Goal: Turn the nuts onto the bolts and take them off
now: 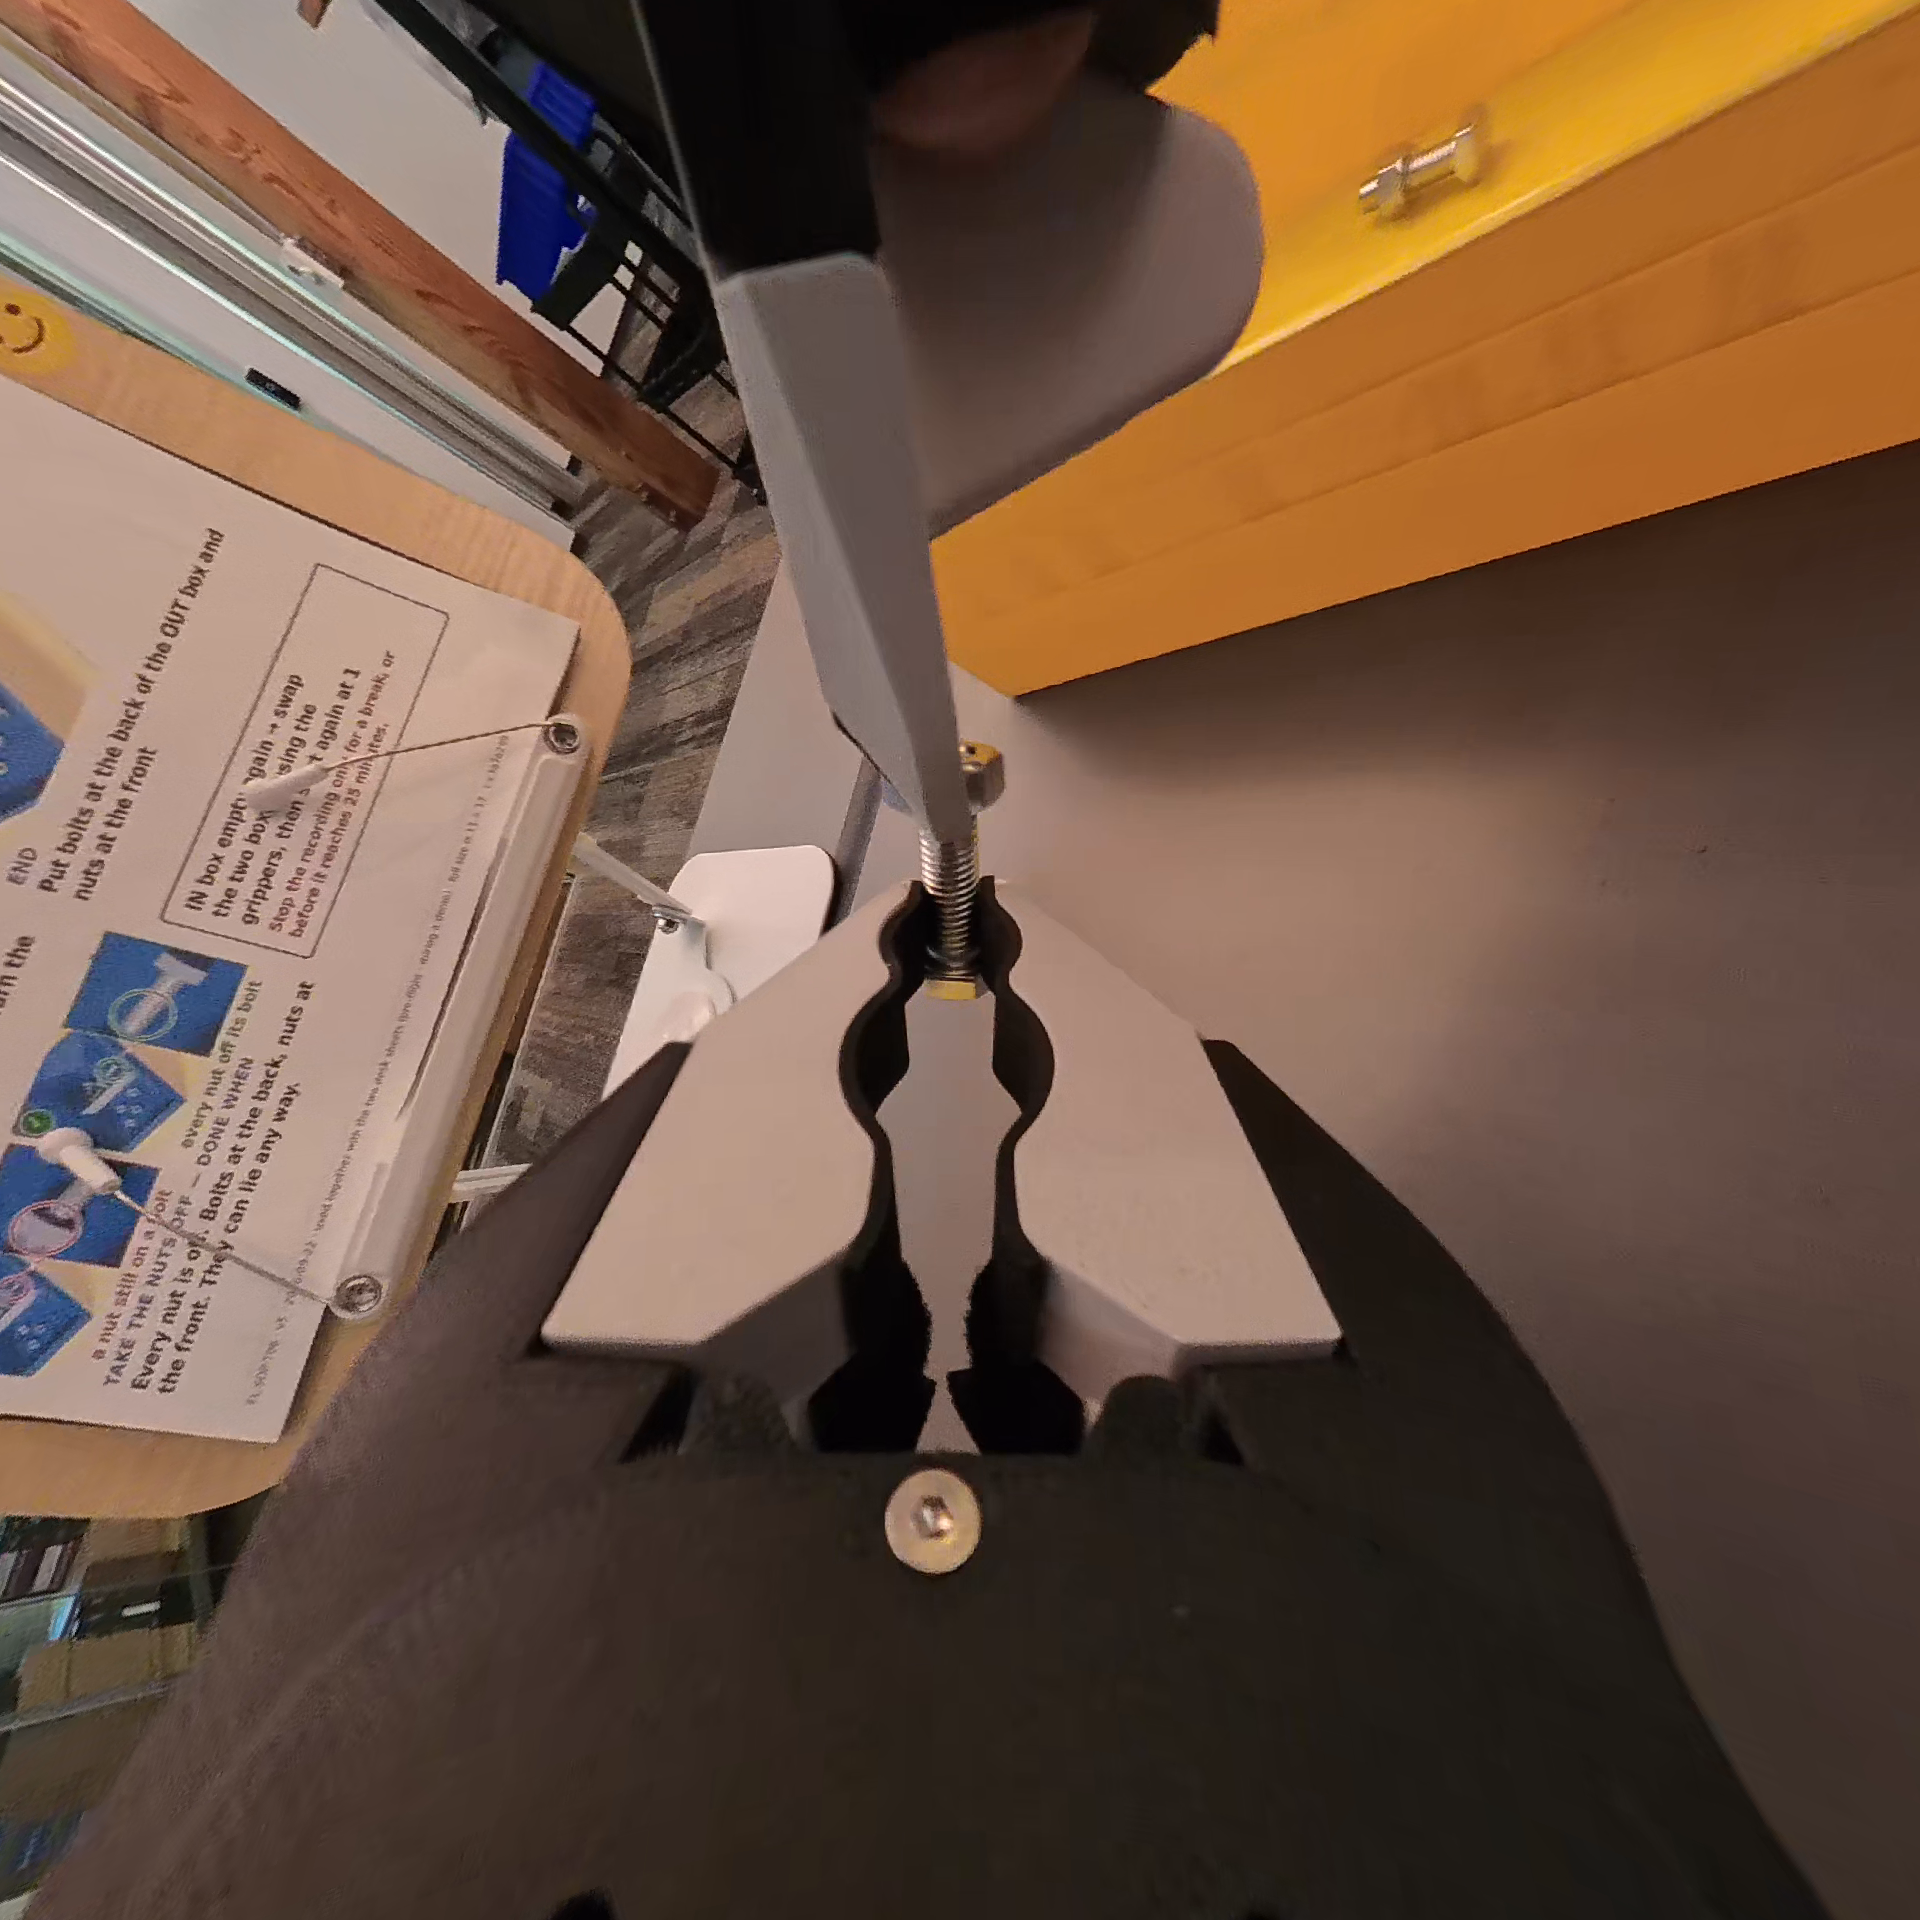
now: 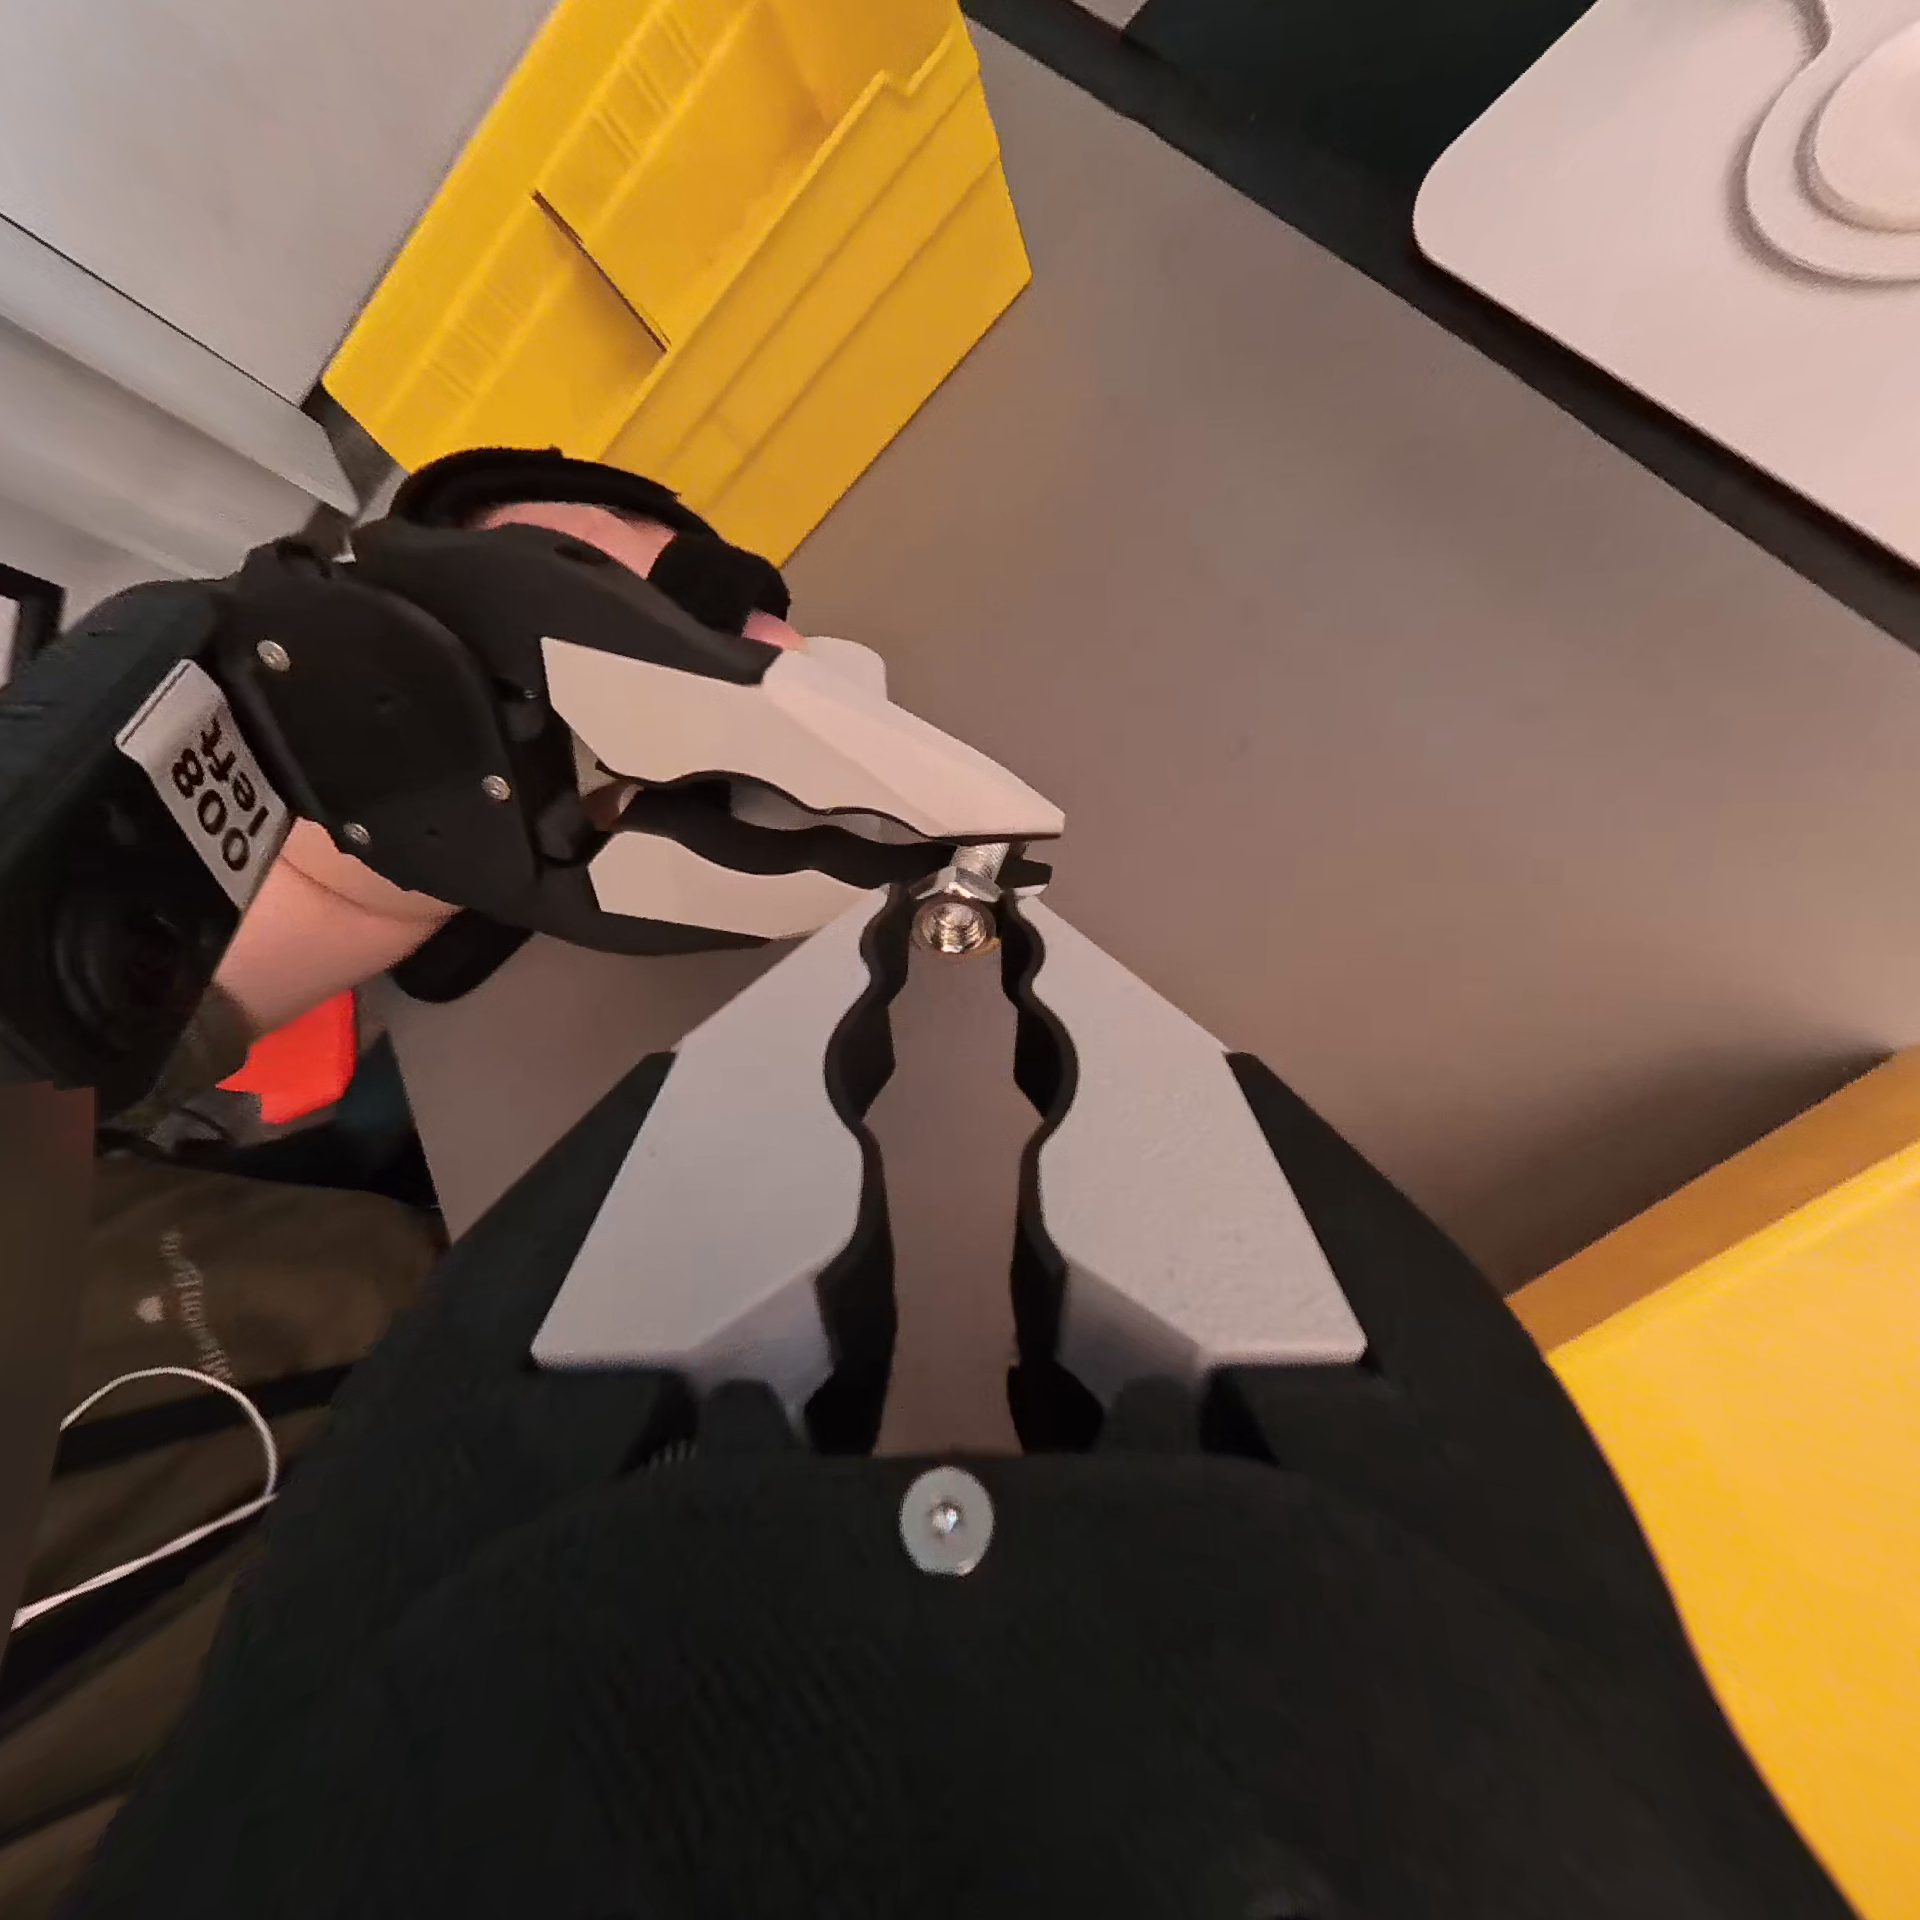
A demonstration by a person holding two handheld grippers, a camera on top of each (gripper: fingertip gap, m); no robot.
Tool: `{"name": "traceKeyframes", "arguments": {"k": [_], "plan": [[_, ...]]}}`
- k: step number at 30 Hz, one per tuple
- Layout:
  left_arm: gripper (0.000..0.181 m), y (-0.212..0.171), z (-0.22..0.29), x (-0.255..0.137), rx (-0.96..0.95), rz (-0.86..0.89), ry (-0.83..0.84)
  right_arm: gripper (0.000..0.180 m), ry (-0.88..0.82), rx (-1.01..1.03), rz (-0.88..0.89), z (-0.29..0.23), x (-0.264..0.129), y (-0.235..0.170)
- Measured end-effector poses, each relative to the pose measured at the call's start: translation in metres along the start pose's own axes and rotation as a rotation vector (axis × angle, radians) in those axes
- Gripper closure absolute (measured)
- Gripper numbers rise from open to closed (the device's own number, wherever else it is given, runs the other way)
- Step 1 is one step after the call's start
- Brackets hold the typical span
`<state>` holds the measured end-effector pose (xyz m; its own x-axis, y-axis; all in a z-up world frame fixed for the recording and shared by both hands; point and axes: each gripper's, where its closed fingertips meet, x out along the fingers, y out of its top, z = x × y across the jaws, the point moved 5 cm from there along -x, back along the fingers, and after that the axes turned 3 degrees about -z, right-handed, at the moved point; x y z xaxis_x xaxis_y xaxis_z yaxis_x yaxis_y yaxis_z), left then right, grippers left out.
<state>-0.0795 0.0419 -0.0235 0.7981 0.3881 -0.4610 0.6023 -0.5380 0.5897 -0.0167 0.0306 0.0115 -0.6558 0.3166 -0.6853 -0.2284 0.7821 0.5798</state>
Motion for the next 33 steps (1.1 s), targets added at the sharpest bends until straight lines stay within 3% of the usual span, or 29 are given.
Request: {"name": "traceKeyframes", "arguments": {"k": [12, 24, 26, 33], "plan": [[0.173, -0.001, -0.011, -0.003, -0.050, -0.012, 0.064, 0.164, 0.054, 0.124, 0.089, 0.003, -0.002, 0.010], [0.173, 0.000, -0.018, -0.007, -0.132, 0.026, 0.048, 0.164, 0.034, 0.070, 0.119, 0.001, -0.003, 0.014], [0.173, 0.000, -0.019, -0.007, -0.146, 0.033, 0.042, 0.171, 0.045, 0.058, 0.119, -0.001, -0.003, 0.015], [0.173, -0.003, -0.023, -0.008, -0.132, 0.016, 0.066, 0.173, 0.003, -0.046, 0.123, -0.002, -0.005, 0.016]]}}
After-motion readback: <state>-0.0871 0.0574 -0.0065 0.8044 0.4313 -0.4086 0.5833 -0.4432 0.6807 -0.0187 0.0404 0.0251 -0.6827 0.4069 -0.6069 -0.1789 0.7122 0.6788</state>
